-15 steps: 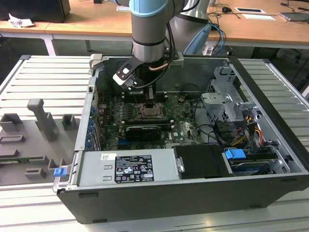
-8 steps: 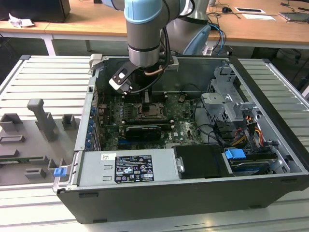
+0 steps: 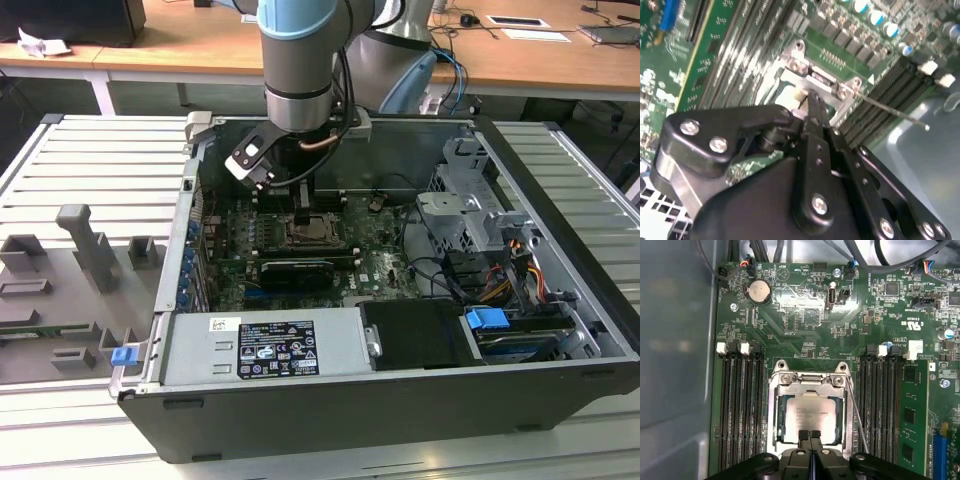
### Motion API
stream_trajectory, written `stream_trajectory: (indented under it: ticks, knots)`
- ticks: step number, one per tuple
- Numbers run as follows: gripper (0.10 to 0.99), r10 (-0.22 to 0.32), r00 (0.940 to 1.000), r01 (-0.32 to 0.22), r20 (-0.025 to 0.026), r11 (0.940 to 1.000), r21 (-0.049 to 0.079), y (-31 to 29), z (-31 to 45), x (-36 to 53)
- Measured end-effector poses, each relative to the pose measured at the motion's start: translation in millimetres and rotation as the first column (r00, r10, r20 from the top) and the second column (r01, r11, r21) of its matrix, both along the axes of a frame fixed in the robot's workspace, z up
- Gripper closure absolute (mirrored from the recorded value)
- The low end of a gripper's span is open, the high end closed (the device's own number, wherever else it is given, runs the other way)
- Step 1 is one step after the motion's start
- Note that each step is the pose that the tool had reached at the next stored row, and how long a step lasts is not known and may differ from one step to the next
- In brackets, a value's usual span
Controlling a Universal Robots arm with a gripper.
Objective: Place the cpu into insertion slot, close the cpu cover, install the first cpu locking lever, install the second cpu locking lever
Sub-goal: 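Close the cpu cover, then install the first cpu locking lever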
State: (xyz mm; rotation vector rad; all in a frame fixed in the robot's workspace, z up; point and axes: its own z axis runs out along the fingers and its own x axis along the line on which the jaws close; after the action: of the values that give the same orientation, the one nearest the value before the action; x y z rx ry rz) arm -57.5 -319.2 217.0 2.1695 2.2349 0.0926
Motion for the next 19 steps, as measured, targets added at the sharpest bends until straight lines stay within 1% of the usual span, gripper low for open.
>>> stream_trajectory:
  ticks: [3,6,10,19]
  knots:
    - [0.98,0.0,1.0,0.0,-0.0027,1.0,0.0,-0.1,0.1,11.9]
    - [0.98,0.0,1.0,0.0,-0.0039,1.0,0.0,-0.1,0.1,18.6]
    - [0.98,0.0,1.0,0.0,-0.004,1.0,0.0,-0.1,0.1,21.1]
    - [0.98,0.0,1.0,0.0,-0.0039,1.0,0.001,0.0,2.2,21.4]
